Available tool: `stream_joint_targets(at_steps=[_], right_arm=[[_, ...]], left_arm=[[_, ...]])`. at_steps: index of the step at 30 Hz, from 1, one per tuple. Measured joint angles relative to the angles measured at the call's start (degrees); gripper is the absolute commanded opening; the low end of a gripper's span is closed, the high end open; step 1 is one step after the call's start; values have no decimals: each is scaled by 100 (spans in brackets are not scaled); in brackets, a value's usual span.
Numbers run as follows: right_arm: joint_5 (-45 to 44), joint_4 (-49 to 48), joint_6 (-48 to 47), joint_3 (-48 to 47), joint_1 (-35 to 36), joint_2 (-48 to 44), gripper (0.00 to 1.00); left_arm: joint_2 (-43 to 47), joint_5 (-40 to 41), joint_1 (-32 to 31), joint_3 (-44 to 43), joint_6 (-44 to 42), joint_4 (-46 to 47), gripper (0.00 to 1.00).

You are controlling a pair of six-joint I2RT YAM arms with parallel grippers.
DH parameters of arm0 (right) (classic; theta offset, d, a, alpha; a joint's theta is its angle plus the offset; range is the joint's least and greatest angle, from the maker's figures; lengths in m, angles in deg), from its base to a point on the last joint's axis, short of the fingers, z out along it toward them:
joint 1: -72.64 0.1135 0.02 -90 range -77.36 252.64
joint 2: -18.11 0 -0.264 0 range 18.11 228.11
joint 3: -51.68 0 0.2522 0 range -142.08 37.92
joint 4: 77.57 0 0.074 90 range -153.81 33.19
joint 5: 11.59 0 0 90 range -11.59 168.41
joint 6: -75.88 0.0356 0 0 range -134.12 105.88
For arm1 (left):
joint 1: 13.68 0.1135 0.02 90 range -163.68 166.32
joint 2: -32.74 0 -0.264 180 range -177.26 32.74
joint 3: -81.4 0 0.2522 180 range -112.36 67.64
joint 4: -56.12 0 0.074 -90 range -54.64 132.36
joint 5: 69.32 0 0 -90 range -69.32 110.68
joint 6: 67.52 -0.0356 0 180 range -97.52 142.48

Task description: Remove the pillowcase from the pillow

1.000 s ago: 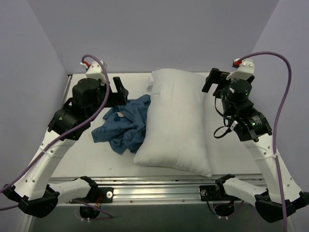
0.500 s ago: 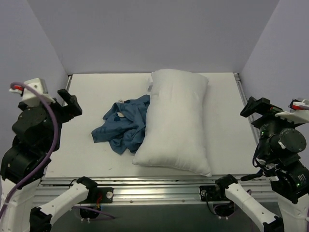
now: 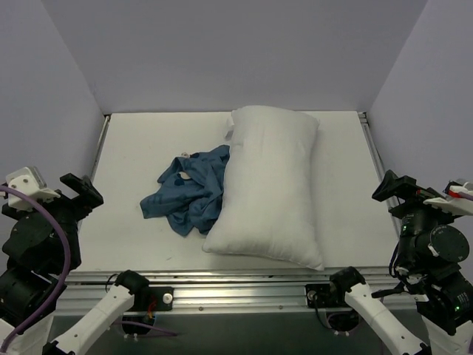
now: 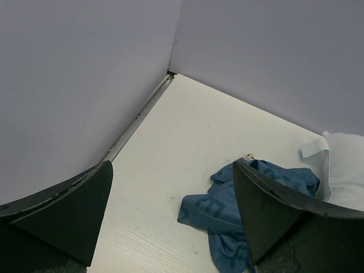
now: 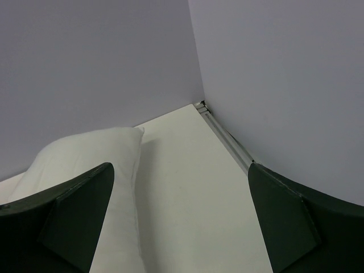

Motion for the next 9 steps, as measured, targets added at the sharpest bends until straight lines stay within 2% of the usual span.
stream_joint_targets(at_steps=[9], right_arm=[[85, -4, -20, 85, 0, -33, 99]], left_arm=[[26, -52, 0, 210, 96, 0, 94]])
